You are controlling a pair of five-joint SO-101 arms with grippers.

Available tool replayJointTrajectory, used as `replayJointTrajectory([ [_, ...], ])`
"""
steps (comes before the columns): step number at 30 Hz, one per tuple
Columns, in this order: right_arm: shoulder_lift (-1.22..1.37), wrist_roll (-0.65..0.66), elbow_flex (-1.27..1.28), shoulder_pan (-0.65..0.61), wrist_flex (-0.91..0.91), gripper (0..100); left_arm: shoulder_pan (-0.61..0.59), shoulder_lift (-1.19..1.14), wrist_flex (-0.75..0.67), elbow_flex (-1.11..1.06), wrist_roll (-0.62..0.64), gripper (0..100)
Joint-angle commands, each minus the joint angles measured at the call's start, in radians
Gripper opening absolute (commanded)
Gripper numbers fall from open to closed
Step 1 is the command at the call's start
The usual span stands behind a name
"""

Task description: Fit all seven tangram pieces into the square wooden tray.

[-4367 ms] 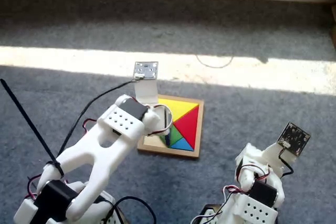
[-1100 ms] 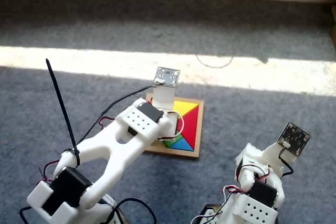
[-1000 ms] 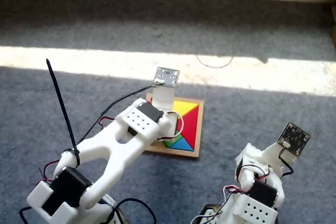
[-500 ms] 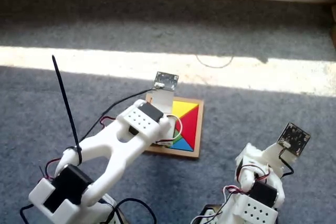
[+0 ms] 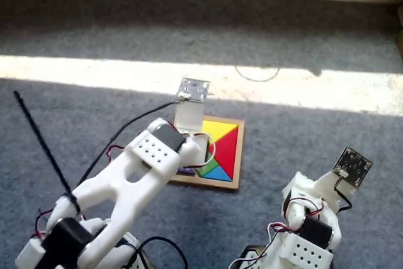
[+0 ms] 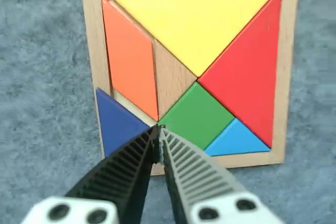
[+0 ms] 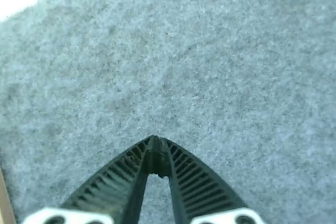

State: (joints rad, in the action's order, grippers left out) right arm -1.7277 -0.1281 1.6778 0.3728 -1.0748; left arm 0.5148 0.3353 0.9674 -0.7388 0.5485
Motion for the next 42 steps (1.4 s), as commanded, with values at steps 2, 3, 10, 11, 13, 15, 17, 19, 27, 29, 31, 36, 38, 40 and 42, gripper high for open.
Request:
replayJointTrajectory([
  [2, -0.008, -0.005, 0.042, -0.012, 0.024, 0.5, 0.004, 0.177, 0.054, 0.007, -0.068, 0],
  [3, -0.008, -0.005, 0.042, -0.012, 0.024, 0.5, -0.005, 0.197, 0.068, 0.005, -0.095, 0],
  [10, -0.008, -0.005, 0.042, -0.012, 0.024, 0.5, -0.168, 0.219, 0.138, -0.035, -0.130, 0],
  [11, -0.008, -0.005, 0.042, -0.012, 0.024, 0.5, -0.180, 0.219, 0.130, -0.061, -0.130, 0],
  [13, -0.008, -0.005, 0.042, -0.012, 0.024, 0.5, -0.185, 0.219, 0.078, -0.124, -0.130, 0],
  [15, -0.008, -0.005, 0.042, -0.012, 0.024, 0.5, -0.180, 0.219, 0.005, -0.194, -0.130, 0],
  [17, -0.008, -0.005, 0.042, -0.012, 0.024, 0.5, -0.179, 0.219, -0.086, -0.262, -0.130, 0],
  [19, -0.008, -0.005, 0.042, -0.012, 0.024, 0.5, -0.179, 0.219, -0.180, -0.321, -0.130, 0],
  [27, -0.008, -0.005, 0.042, -0.012, 0.024, 0.5, -0.113, 0.219, -0.344, -0.430, -0.130, 0],
  [29, -0.008, -0.005, 0.042, -0.012, 0.024, 0.5, -0.077, 0.219, -0.344, -0.432, -0.130, 0],
  [31, -0.008, -0.005, 0.042, -0.012, 0.024, 0.5, -0.061, 0.225, -0.342, -0.433, -0.130, 0],
  [36, -0.008, -0.005, 0.042, -0.012, 0.024, 0.5, -0.062, 0.229, -0.341, -0.433, -0.130, 0],
  [38, -0.008, -0.005, 0.042, -0.012, 0.024, 0.5, -0.070, 0.231, -0.341, -0.429, -0.130, 0],
  [40, -0.008, -0.005, 0.042, -0.012, 0.024, 0.5, -0.108, 0.266, -0.341, -0.427, -0.130, 0],
  [42, -0.008, -0.005, 0.042, -0.012, 0.024, 0.5, -0.171, 0.344, -0.325, -0.433, -0.130, 0],
])
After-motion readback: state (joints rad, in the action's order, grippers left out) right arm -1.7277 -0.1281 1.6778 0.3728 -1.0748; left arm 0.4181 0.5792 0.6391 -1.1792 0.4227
